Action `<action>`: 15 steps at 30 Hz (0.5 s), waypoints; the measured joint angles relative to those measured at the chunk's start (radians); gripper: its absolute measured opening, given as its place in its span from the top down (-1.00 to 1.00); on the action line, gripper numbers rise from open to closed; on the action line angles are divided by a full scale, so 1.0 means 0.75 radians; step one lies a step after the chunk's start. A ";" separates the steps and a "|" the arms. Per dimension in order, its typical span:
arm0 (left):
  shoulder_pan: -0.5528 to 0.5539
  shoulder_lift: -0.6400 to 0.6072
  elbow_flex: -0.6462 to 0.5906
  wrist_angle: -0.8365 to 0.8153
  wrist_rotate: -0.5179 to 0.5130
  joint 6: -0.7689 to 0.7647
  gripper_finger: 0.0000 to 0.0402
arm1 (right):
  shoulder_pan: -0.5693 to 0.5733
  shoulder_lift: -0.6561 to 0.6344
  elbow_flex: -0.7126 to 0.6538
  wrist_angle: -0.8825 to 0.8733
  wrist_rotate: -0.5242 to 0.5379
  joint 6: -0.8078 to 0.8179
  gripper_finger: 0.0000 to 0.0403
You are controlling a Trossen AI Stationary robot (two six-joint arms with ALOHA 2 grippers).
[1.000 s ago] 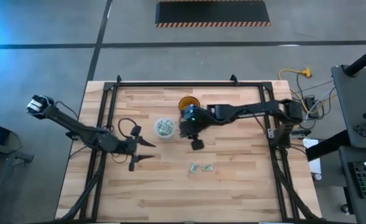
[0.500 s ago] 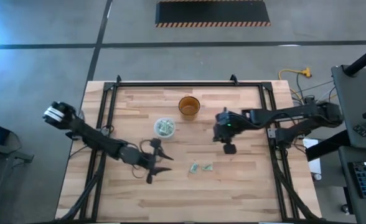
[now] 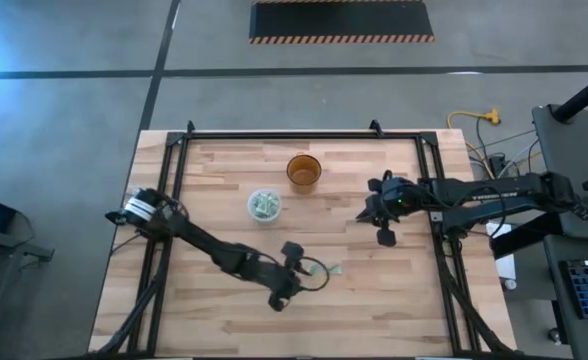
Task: Pick and place Stevia / Truvia into bins
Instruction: Put the stevia packet into the transparent bin
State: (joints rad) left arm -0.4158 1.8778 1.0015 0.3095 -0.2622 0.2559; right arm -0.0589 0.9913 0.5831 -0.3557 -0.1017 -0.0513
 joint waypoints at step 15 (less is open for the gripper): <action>0.137 0.101 0.133 -0.197 0.064 -0.436 0.12 | 0.000 -0.001 -0.022 0.062 -0.001 -0.004 0.84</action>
State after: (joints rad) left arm -0.3130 1.9537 1.1015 0.1621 -0.2142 -0.0711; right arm -0.0589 0.9909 0.5667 -0.3093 -0.1020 -0.0544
